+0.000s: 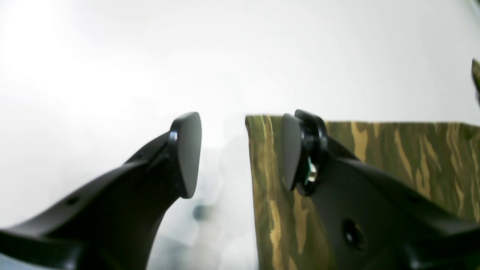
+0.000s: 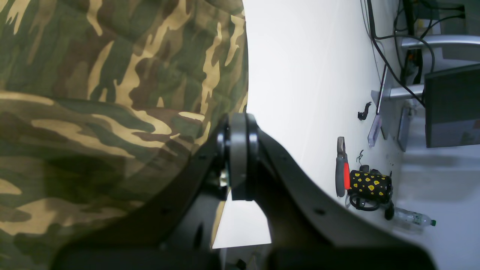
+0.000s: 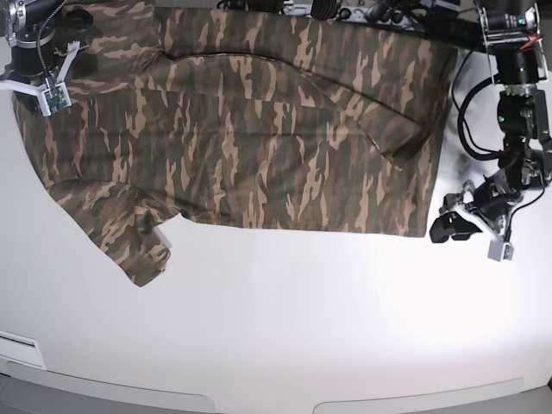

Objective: Fold the T-shirt properly
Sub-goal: 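Move the left gripper to the folded shirt's corner and grasp it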

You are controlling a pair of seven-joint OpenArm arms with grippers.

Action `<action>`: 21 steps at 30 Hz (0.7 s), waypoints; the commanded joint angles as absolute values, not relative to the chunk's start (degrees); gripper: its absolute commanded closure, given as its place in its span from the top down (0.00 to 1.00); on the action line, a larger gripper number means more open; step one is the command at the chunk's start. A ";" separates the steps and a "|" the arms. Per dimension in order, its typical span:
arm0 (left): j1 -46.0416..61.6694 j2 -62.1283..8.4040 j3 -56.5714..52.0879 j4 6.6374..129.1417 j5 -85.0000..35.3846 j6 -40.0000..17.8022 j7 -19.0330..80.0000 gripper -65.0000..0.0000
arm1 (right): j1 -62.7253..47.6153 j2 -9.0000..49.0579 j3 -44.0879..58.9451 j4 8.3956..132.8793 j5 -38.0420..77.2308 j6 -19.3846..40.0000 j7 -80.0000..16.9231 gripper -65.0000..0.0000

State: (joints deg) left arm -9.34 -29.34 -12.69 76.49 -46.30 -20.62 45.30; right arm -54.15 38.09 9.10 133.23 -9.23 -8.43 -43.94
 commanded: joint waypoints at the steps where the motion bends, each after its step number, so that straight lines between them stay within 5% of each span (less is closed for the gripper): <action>1: -10.46 -30.28 -12.36 77.30 -47.42 -21.26 44.71 0.52 | -54.41 38.76 9.47 134.26 -10.35 -9.19 -43.05 0.00; 11: -11.44 -28.67 -6.66 68.05 -46.57 -19.31 42.87 0.52 | -54.43 38.76 9.47 134.26 -10.33 -9.19 -42.85 0.00; 21: -12.47 -24.80 -6.66 64.75 -51.57 -26.41 50.15 0.52 | -54.26 38.74 9.47 134.26 -10.35 -9.21 -42.44 0.00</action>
